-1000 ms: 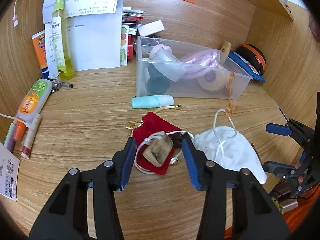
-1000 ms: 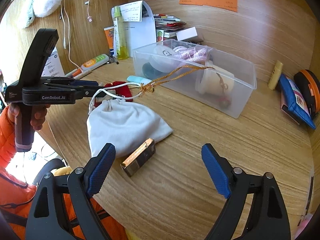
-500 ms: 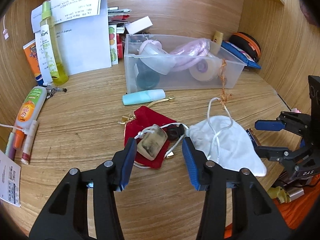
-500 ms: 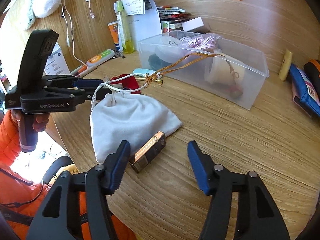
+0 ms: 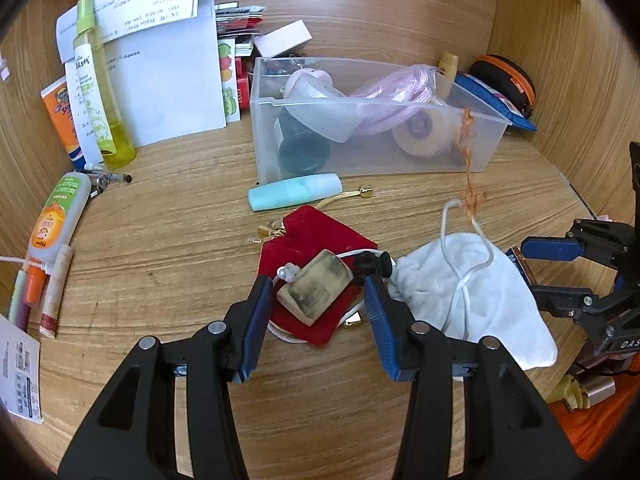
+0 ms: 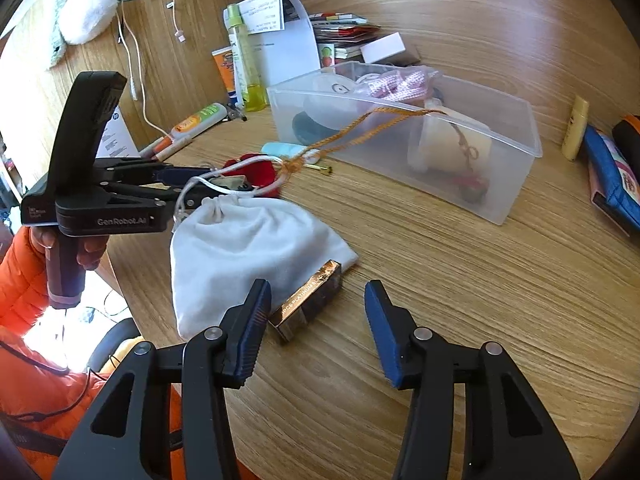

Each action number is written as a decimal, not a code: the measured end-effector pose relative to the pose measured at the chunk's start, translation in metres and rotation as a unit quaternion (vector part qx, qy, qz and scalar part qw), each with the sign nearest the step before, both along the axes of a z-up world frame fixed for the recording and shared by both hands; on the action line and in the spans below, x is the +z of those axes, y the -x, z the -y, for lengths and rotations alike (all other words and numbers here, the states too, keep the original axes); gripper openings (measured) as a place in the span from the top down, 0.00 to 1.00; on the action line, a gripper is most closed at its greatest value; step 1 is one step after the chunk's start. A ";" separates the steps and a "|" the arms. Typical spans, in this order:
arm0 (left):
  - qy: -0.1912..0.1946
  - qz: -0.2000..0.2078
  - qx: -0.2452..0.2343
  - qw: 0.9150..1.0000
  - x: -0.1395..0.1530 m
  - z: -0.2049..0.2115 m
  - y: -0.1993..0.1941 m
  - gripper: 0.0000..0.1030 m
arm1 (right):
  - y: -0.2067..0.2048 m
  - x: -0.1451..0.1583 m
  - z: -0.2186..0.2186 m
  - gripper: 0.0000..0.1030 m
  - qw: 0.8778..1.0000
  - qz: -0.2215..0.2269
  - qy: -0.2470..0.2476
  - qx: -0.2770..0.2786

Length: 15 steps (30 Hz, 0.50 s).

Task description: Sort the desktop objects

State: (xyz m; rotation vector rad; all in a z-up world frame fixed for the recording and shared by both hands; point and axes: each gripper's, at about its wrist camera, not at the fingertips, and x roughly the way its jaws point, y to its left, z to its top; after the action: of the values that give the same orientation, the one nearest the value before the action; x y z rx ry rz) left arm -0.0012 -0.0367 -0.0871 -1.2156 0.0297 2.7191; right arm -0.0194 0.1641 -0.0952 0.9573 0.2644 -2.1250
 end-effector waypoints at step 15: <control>0.019 -0.005 0.017 1.000 -0.002 0.001 0.016 0.54 | 0.000 -0.003 0.007 0.56 1.000 0.004 -0.007 0.027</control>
State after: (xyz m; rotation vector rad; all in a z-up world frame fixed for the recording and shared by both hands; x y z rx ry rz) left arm -0.0175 -0.0376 -0.0890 -1.2228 0.0624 2.7669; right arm -0.0192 0.1572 -0.0984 0.9564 0.2994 -2.0714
